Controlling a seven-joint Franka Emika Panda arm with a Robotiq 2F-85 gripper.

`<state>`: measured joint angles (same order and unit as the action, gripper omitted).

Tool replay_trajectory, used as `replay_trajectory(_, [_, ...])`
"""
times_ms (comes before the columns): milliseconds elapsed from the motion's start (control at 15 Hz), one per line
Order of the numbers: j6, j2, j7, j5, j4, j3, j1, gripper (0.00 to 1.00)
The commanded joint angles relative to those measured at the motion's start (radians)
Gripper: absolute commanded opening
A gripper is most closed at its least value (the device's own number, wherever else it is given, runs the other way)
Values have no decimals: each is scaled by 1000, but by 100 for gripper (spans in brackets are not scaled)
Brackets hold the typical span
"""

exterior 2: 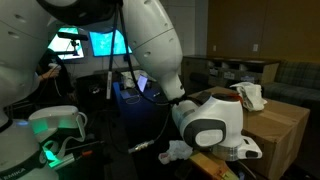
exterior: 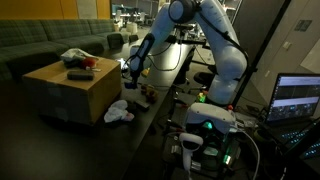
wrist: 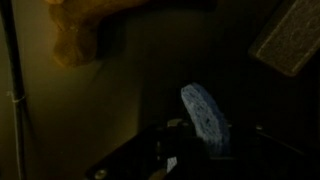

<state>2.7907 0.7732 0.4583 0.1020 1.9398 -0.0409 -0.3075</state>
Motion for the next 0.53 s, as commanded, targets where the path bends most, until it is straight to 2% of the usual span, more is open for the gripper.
replay_trajectory(0, [27, 22, -61, 22, -34, -23, 20, 45])
replay_trajectory(467, [2, 2, -112, 16, -22, -36, 23, 99])
